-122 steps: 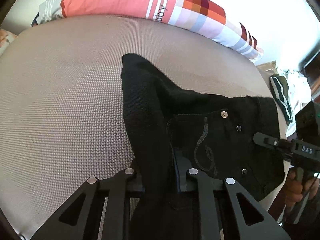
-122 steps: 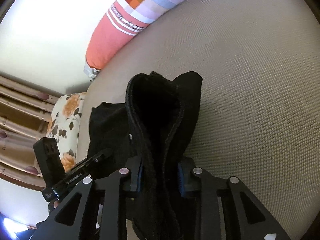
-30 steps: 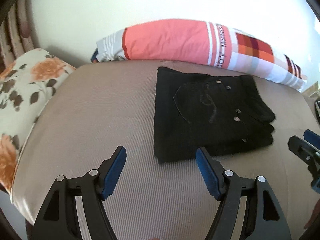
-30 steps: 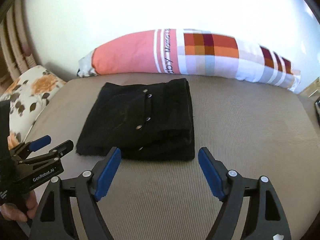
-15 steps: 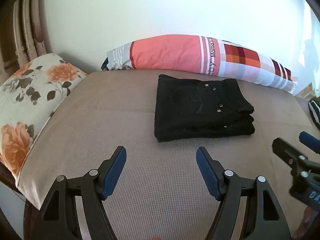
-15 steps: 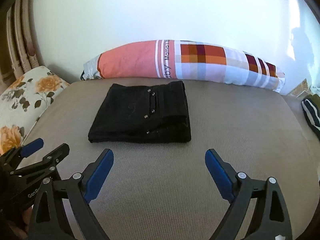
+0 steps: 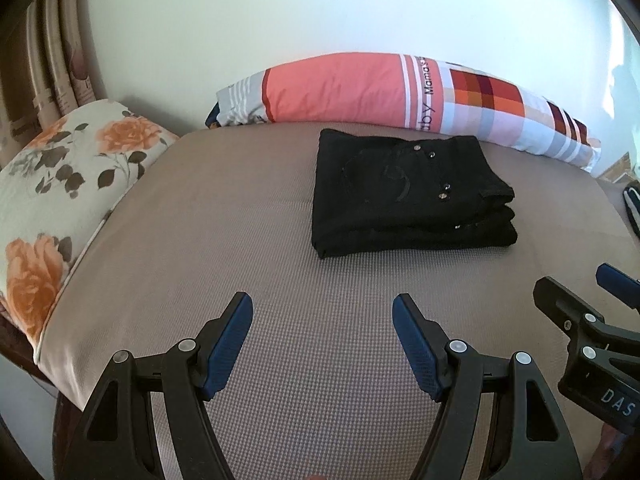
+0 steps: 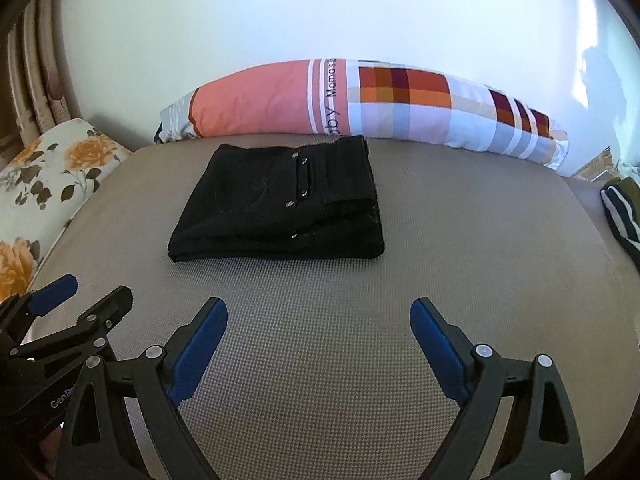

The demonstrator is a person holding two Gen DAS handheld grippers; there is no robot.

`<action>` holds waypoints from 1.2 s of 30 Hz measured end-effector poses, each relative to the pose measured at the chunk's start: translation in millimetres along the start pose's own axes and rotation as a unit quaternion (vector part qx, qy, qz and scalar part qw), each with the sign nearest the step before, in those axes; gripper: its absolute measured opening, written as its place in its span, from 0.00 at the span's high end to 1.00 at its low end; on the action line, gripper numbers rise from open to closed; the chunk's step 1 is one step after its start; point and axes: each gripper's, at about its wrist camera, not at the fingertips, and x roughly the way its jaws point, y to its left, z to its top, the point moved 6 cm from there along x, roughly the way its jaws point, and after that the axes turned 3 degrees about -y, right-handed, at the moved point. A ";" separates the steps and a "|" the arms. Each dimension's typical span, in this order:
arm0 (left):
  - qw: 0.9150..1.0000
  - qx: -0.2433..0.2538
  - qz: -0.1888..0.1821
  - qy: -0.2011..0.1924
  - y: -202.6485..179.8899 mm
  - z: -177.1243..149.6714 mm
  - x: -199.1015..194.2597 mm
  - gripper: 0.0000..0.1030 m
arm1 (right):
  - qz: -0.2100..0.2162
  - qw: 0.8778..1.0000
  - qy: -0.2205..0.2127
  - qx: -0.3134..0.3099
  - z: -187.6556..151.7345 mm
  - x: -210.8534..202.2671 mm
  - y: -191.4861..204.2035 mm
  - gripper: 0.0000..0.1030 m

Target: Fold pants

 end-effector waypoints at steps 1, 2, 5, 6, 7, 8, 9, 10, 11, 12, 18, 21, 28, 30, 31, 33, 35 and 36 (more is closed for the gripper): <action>1.000 -0.001 0.000 0.001 0.1 -1.3 0.5 0.29 | 0.002 1.000 0.002 0.001 -1.0 0.8 0.4 0.11; 1.000 -0.001 0.001 0.000 -0.1 -2.4 0.6 0.29 | 0.002 1.000 0.004 0.000 -2.6 1.5 1.0 0.11; 1.000 0.002 0.002 0.002 -0.6 -4.6 0.9 0.29 | 0.002 1.000 0.005 -0.003 -5.2 2.1 2.3 0.11; 1.000 0.001 0.004 0.001 -0.9 -4.7 0.7 0.29 | 0.002 1.000 0.005 -0.004 -6.0 2.5 2.6 0.11; 1.000 0.002 0.005 0.002 -0.8 -4.8 0.7 0.29 | 0.000 1.000 0.007 -0.005 -6.7 3.1 2.5 0.11; 1.000 0.002 0.005 0.002 -0.8 -5.6 1.0 0.29 | -0.002 1.000 0.007 -0.005 -7.6 3.4 2.1 0.11; 1.000 0.001 0.004 0.002 -0.8 -6.3 1.4 0.29 | -0.002 1.000 0.008 -0.004 -8.4 3.9 1.5 0.11; 1.000 0.001 0.004 0.003 -1.3 -6.9 1.6 0.29 | -0.002 1.000 0.009 -0.004 -8.3 4.5 1.0 0.11; 1.000 0.002 0.004 0.004 -1.6 -7.9 2.3 0.29 | -0.002 1.000 0.011 -0.003 -8.9 5.2 0.5 0.11; 1.000 0.002 0.004 0.005 -1.6 -8.9 2.8 0.29 | -0.003 1.000 0.012 -0.002 -9.3 5.4 -0.2 0.11; 1.000 0.006 0.005 0.007 -1.8 -13.3 3.6 0.29 | -0.005 1.000 0.012 -0.003 -10.9 5.8 -2.3 0.11; 1.000 0.008 0.004 0.008 -2.7 -14.6 4.2 0.29 | -0.009 1.000 0.014 -0.004 -12.8 7.5 -3.4 0.11; 1.000 0.010 0.004 0.011 -3.8 -17.2 5.8 0.29 | -0.013 1.000 0.017 -0.009 -13.7 8.5 -3.0 0.11; 1.000 0.010 0.005 0.011 -3.6 -17.5 5.8 0.29 | -0.012 1.000 0.018 -0.009 -14.0 8.5 -2.7 0.11; 1.000 0.010 0.005 0.010 -3.7 -18.0 5.8 0.29 | -0.011 1.000 0.018 -0.008 -13.7 8.6 -3.1 0.11; 1.000 0.010 0.006 0.010 -2.8 -18.2 6.0 0.29 | -0.010 1.000 0.018 -0.008 -13.9 8.7 -3.0 0.11; 1.000 0.010 0.005 0.010 -1.7 -19.3 5.6 0.29 | -0.011 1.000 0.018 -0.008 -14.0 8.4 -2.9 0.11; 1.000 0.010 0.007 0.009 -1.9 -18.8 5.4 0.29 | -0.011 1.000 0.018 -0.009 -13.7 8.9 -2.5 0.11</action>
